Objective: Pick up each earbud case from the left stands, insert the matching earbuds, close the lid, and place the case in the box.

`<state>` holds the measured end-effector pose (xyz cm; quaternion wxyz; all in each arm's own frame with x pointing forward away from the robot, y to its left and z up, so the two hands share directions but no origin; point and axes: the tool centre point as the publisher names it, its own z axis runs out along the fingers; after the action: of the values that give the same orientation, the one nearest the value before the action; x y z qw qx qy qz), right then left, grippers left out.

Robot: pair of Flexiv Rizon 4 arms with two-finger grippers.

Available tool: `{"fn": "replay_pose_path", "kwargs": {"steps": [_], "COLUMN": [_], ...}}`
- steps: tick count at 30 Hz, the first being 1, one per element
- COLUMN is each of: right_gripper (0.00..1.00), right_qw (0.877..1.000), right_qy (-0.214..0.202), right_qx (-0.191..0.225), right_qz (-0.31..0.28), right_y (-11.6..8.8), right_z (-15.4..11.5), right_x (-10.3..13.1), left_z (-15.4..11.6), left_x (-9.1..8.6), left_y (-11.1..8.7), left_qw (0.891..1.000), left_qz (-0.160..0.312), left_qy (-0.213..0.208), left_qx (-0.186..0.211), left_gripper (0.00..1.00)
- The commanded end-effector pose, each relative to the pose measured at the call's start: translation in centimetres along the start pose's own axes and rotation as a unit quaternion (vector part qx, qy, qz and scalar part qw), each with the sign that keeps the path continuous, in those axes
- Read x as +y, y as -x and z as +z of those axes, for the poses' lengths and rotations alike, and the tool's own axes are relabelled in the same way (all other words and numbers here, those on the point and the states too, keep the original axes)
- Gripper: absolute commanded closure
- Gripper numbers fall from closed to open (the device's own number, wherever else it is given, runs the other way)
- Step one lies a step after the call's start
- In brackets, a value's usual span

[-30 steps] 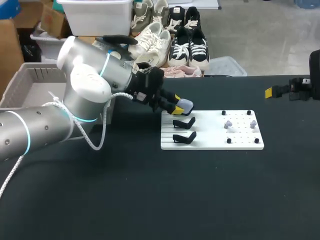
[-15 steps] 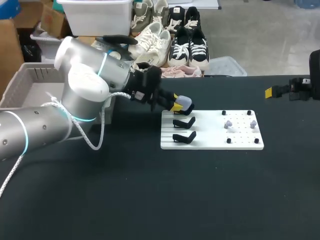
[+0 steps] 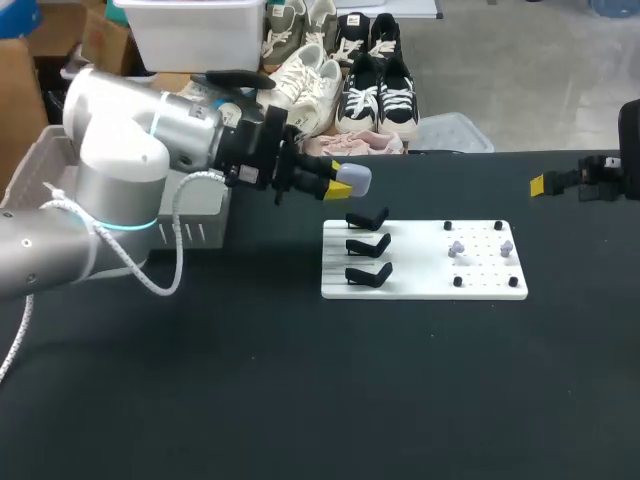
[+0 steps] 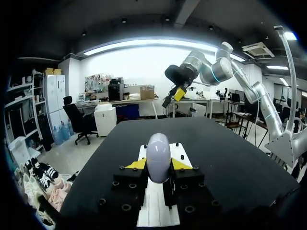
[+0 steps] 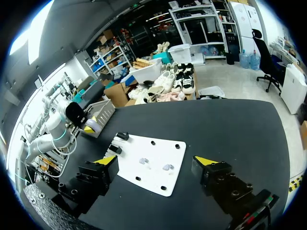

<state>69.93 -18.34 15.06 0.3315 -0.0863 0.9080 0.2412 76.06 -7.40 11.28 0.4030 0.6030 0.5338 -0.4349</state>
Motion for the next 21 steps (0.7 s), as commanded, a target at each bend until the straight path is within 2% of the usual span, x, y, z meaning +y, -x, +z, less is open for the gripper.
{"fn": "replay_pose_path", "kwargs": {"steps": [1,12,21], "right_gripper": [0.00,0.00,0.00], "right_qw": [1.000,1.000,1.000], "right_qy": [0.003,0.003,0.003], "right_qx": [0.001,0.001,0.001], "right_qz": [-0.001,-0.001,-0.001], "right_y": [0.0,0.0,0.0], "right_z": [0.0,0.0,0.0], "right_x": [-0.1,-0.1,-0.1], "left_z": [-0.7,-2.3,-2.3], "left_x": [-5.4,-6.8,-6.8], "left_y": [0.9,2.8,2.8], "left_qw": [0.996,0.994,0.994], "left_qz": [0.005,-0.005,-0.005], "left_qy": [0.087,0.107,0.107], "left_qx": [-0.018,-0.030,-0.030], "left_gripper": [1.00,1.00,1.00]}}
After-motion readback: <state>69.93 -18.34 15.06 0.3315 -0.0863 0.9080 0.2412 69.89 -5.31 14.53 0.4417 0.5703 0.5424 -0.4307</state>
